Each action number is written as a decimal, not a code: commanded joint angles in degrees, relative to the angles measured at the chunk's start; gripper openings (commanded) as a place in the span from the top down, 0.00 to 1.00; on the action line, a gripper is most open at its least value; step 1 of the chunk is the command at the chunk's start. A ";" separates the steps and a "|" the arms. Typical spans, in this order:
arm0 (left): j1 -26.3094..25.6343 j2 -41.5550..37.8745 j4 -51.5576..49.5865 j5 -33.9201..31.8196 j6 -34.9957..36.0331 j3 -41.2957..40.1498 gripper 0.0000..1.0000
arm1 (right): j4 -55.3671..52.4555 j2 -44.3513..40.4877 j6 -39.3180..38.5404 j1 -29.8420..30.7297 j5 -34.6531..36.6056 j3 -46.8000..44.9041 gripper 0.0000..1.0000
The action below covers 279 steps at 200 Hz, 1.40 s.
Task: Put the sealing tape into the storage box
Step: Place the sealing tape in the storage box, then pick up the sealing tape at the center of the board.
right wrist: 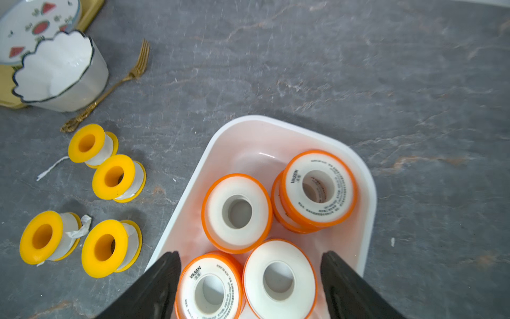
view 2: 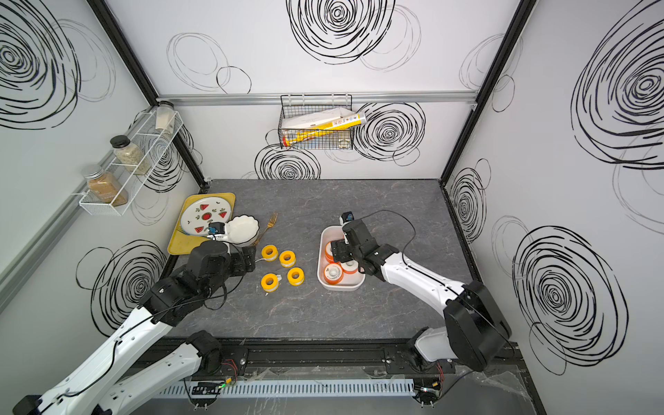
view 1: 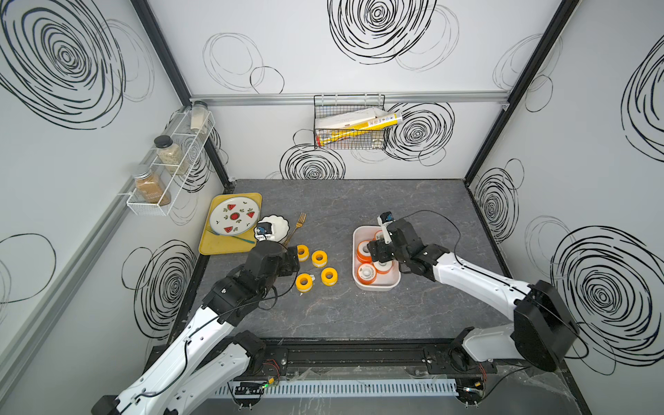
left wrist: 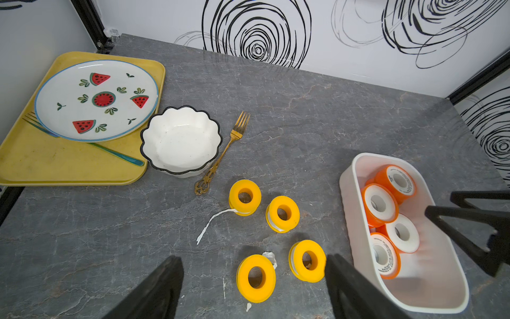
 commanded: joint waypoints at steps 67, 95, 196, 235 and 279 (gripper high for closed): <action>0.41 0.32 2.50 0.52 0.83 -0.33 0.13 | 11.02 -23.83 5.06 -0.05 13.25 -20.32 0.14; 0.37 0.64 2.50 0.41 0.83 -0.33 0.12 | 11.03 -29.73 6.82 -0.05 15.27 -24.23 0.14; -1.38 9.29 -0.52 1.37 -1.45 2.60 0.10 | 11.84 -46.01 11.03 -0.05 19.94 -33.02 0.09; -1.43 16.87 1.45 5.65 -7.91 0.31 0.10 | 11.39 -47.07 11.51 -0.05 20.43 -33.42 0.08; -2.71 24.78 7.80 3.73 -14.50 -5.80 0.10 | 11.36 -46.19 11.44 -0.05 20.34 -33.07 0.07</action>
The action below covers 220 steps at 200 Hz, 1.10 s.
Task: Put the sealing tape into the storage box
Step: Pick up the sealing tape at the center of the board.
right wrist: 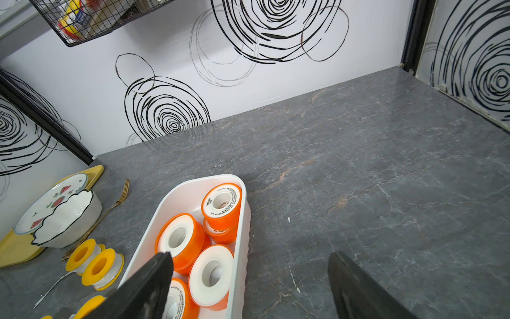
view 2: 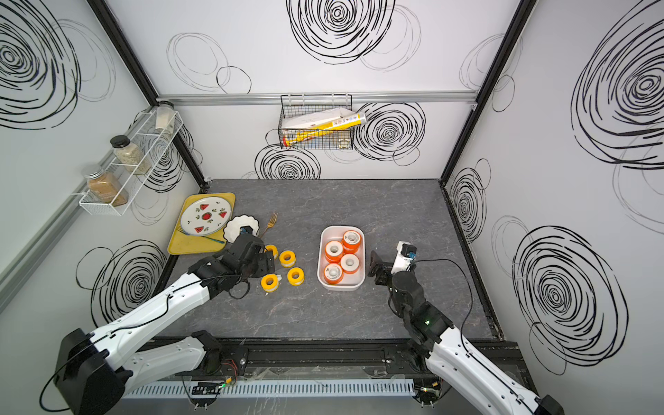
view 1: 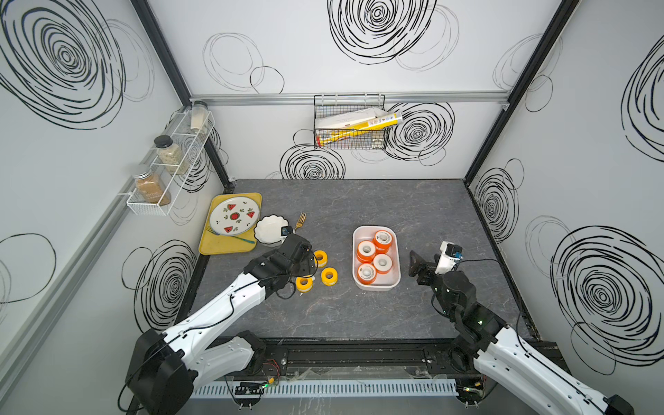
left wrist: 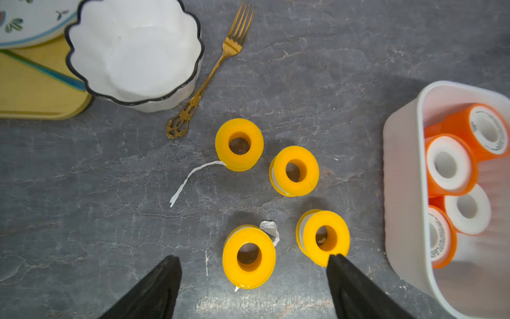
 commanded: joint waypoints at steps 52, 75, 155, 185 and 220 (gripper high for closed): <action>-1.30 10.29 8.45 -4.27 -7.01 -6.10 0.09 | 0.82 0.43 0.49 -0.05 1.02 -0.24 0.07; -1.30 12.33 10.17 -3.24 -6.58 -6.26 0.08 | 0.95 0.78 0.49 -0.06 1.02 -0.15 0.07; -1.41 15.77 14.12 -0.82 -5.95 -7.71 0.10 | 1.06 1.48 0.49 -0.09 1.02 0.03 0.07; -1.39 17.82 14.60 -1.02 -6.17 -8.45 0.14 | 0.98 1.36 0.49 -0.05 1.02 0.03 0.07; -1.65 19.11 15.31 -0.75 -6.21 -8.72 0.18 | 1.05 1.39 0.49 -0.05 1.02 0.03 0.07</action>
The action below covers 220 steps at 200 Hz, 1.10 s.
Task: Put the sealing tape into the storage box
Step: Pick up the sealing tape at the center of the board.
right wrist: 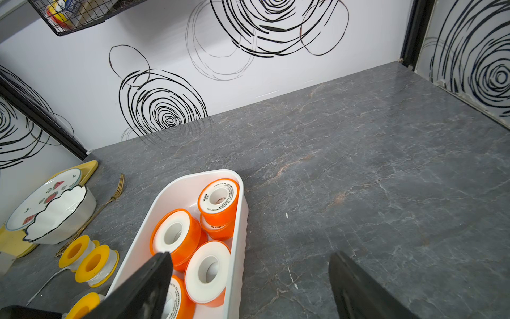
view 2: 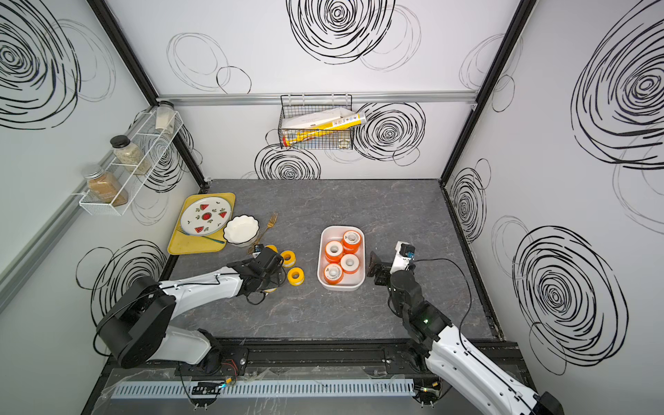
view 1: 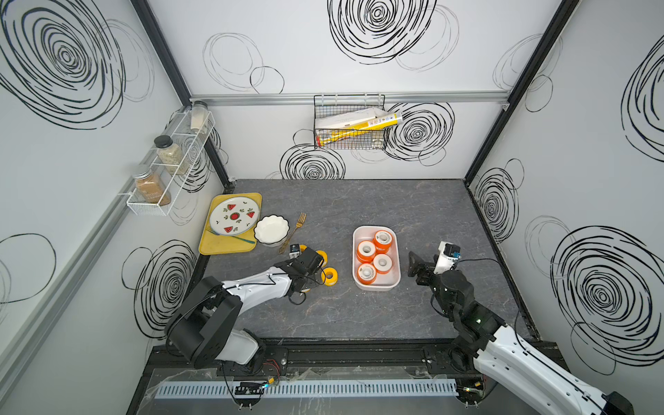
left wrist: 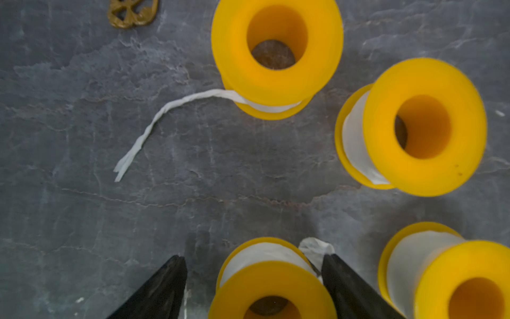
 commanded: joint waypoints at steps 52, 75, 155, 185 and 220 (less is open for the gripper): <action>-1.11 1.07 1.43 -0.04 -0.42 -0.43 0.22 | 1.01 -0.07 0.39 -0.05 0.97 0.03 0.07; -1.57 1.02 1.01 -0.29 -0.67 -0.41 0.29 | 0.90 -0.15 0.39 -0.05 0.98 0.03 0.07; -1.92 -2.52 -1.75 -1.03 -0.16 0.88 0.49 | 0.85 -0.33 0.47 -0.08 1.15 -0.06 0.06; -2.53 -4.60 -3.67 -0.74 0.27 2.40 0.49 | 0.82 -0.33 0.52 -0.05 1.15 -0.06 0.06; -5.07 -6.48 -6.79 -0.81 0.61 7.08 0.49 | 0.83 -0.24 0.56 -0.05 1.19 -0.06 0.06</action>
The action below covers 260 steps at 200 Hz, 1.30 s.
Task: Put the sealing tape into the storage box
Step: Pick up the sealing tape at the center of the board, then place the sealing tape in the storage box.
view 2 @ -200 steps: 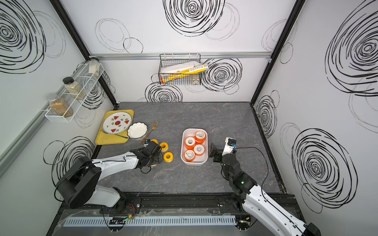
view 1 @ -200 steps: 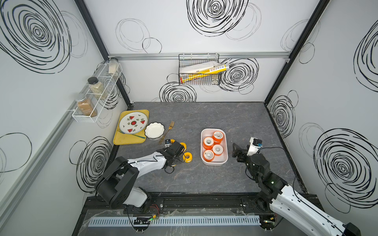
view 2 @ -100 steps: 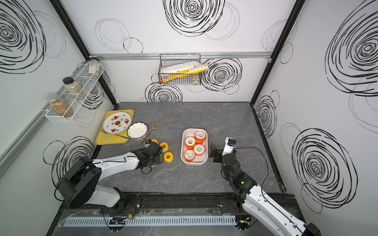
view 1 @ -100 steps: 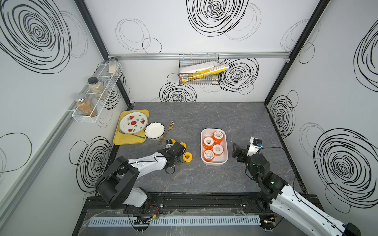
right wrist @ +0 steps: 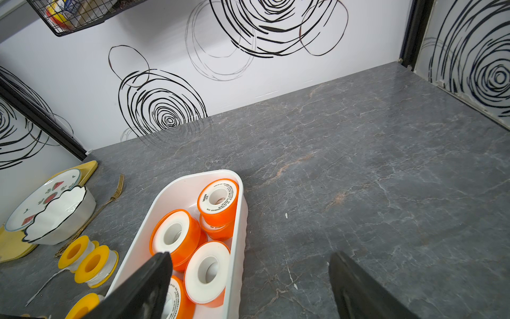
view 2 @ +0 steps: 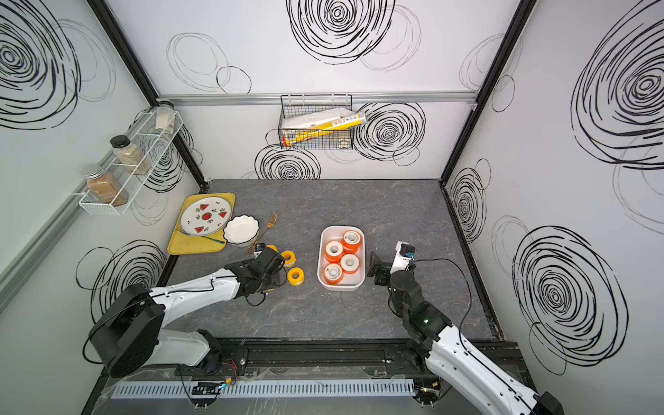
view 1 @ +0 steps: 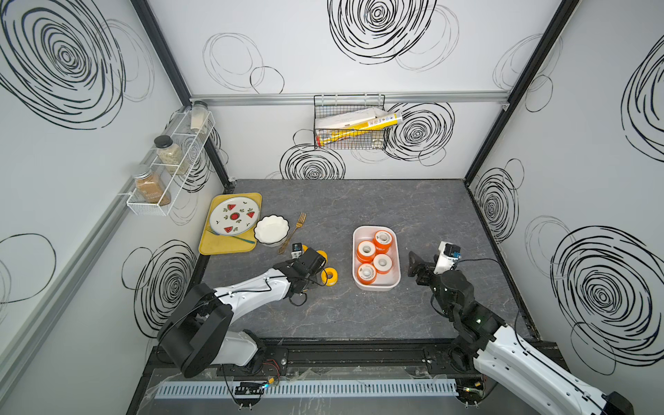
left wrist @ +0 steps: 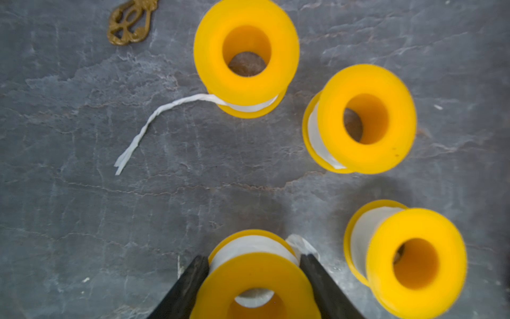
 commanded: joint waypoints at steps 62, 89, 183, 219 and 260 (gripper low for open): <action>-10.11 6.43 -5.09 1.76 2.60 21.10 0.49 | 0.75 -0.49 0.71 -0.05 1.28 -0.26 0.07; -13.05 13.54 -5.93 2.55 3.77 29.84 0.49 | 0.40 -0.89 1.02 -0.05 1.68 -0.35 0.07; -17.94 35.34 -7.49 5.17 5.02 50.52 0.49 | -0.65 -2.79 1.95 -0.05 3.09 -0.79 0.08; -18.03 39.56 -7.32 5.54 5.03 53.24 0.49 | -0.72 -2.79 2.03 -0.05 3.13 -0.85 0.08; -18.03 42.78 -7.11 5.96 5.29 55.64 0.48 | -0.68 -2.79 2.03 -0.06 3.13 -0.85 0.08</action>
